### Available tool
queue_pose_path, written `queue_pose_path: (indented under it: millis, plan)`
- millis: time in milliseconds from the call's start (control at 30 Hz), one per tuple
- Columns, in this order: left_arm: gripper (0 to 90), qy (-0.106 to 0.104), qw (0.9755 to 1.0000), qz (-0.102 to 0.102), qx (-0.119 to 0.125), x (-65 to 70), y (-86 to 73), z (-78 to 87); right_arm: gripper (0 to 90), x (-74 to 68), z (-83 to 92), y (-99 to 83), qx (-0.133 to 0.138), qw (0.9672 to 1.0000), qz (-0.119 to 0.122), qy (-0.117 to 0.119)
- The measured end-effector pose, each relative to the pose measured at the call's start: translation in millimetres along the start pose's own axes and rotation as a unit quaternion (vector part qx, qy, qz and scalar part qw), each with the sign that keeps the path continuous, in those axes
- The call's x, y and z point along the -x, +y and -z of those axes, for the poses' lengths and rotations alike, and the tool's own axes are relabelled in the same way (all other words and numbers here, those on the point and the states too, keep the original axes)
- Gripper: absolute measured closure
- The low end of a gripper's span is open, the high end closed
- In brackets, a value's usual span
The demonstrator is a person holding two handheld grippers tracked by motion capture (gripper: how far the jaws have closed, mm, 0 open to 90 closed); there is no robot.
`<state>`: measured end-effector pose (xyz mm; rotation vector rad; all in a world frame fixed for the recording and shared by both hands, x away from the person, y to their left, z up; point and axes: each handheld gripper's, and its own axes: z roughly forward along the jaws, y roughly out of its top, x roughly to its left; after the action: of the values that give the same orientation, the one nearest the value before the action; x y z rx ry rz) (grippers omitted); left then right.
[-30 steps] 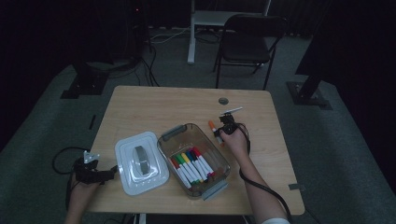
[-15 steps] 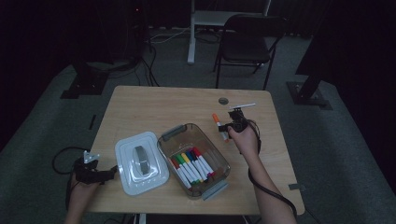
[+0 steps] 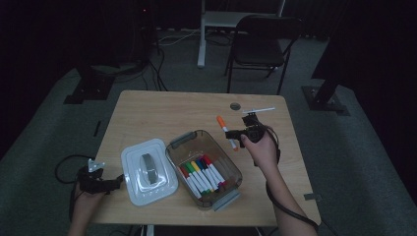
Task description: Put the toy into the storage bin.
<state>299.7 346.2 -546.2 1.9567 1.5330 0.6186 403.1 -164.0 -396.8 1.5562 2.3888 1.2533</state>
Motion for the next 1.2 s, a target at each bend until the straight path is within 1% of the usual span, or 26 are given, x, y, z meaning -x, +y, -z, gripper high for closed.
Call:
queue_pose_path:
  millis: [100,133,200,267,333,367,433,467,500,533,567,633,667,700,733,800,833,900,933,1000,1033,1067,1100,1167,1200]
  plan:
    - [0.5,0.0,1.0,0.001,0.001,0.1,0.0,-0.1,76.5,-14.6,5.0,-2.7,-0.002,0.9997,0.012,0.02]
    - [0.5,0.0,1.0,0.001,0.001,0.1,0.0,-0.1,76.5,-14.6,5.0,-2.7,-0.002,0.9997,0.012,0.02]
    - [0.5,0.0,1.0,0.0,0.001,0.0,0.0,-0.1,76.5,-27.6,6.6,-5.1,-0.005,0.9989,0.022,0.04]
    - [0.5,0.0,1.0,0.0,0.001,0.0,0.1,-0.1,76.5,-38.0,7.6,-7.2,-0.008,0.9981,0.033,0.05]
    - [0.5,0.0,1.0,0.0,0.001,0.0,0.1,-0.1,76.5,-46.7,6.9,-9.8,-0.019,0.997,0.04,0.063]
    - [0.5,0.0,1.0,0.0,0.001,0.0,0.0,-0.2,76.5,-50.5,5.6,-11.9,-0.017,0.9965,0.039,0.072]
    - [0.5,0.0,1.0,0.0,0.001,-0.1,0.0,-0.1,76.5,-58.6,0.1,-15.7,-0.034,0.9953,0.049,0.076]
    - [0.5,0.0,1.0,0.0,0.001,0.0,0.0,-0.1,76.5,-65.3,-7.0,-19.9,-0.048,0.9938,0.055,0.085]
    - [0.5,0.0,1.0,0.0,0.001,0.0,0.0,-0.1,76.5,-65.3,-7.0,-19.9,-0.048,0.9938,0.055,0.085]
    - [0.5,0.0,1.0,0.0,0.001,0.0,0.0,-0.1,76.5,-71.2,-15.4,-24.3,-0.06,0.9921,0.061,0.092]
    - [0.5,0.0,1.0,0.0,0.001,0.0,0.0,-0.1,76.5,-71.2,-15.4,-24.3,-0.06,0.9921,0.061,0.092]
    - [0.5,0.0,1.0,0.0,0.001,0.0,0.1,-0.1,76.4,-76.3,-25.6,-28.4,-0.076,0.9903,0.065,0.096]
    - [0.5,0.0,1.0,0.0,0.001,0.0,0.0,-0.1,76.4,-76.3,-25.6,-28.4,-0.076,0.9903,0.065,0.096]
    - [0.5,0.0,1.0,0.0,0.001,0.0,0.0,-0.1,76.5,-78.1,-28.8,-29.5,-0.082,0.9896,0.067,0.097]
    - [0.5,0.0,1.0,0.0,0.001,0.0,0.1,-0.1,76.4,-83.4,-36.5,-31.9,-0.094,0.988,0.072,0.098]
    - [0.5,0.0,1.0,0.0,0.001,0.0,0.0,-0.1,76.4,-89.1,-43.5,-34.7,-0.108,0.9863,0.078,0.098]
    - [0.5,0.0,1.0,0.0,0.001,0.0,0.0,-0.1,76.4,-89.1,-43.5,-34.7,-0.108,0.9863,0.078,0.098]
    - [0.5,0.0,1.0,0.0,0.001,0.0,0.1,-0.1,76.4,-95.9,-53.3,-39.0,-0.126,0.9831,0.088,0.099]
    - [0.5,0.0,1.0,0.0,0.001,0.0,0.0,-0.1,76.5,-98.1,-56.6,-40.3,-0.134,0.982,0.09,0.098]
    - [0.5,0.0,1.0,0.0,0.001,0.0,0.0,-0.1,76.4,-104.4,-68.5,-43.9,-0.16,0.9777,0.099,0.094]
    - [0.5,0.0,1.0,0.0,0.001,0.0,0.0,-0.1,76.4,-104.4,-68.5,-43.9,-0.16,0.9777,0.099,0.094]
    - [0.5,0.0,1.0,0.0,0.001,0.0,0.0,-0.1,76.4,-107.5,-75.3,-45.4,-0.176,0.9747,0.105,0.089]
    - [0.5,0.0,1.0,0.0,0.001,0.0,0.0,-0.1,76.4,-108.3,-77.1,-45.3,-0.18,0.9738,0.107,0.087]
    - [0.5,0.0,1.0,0.0,0.001,0.0,0.0,-0.1,76.3,-108.9,-78.9,-45.0,-0.182,0.9735,0.108,0.086]
    - [0.5,0.0,1.0,0.0,0.001,-0.1,0.0,-0.1,76.3,-109.3,-81.0,-44.7,-0.187,0.9724,0.111,0.084]
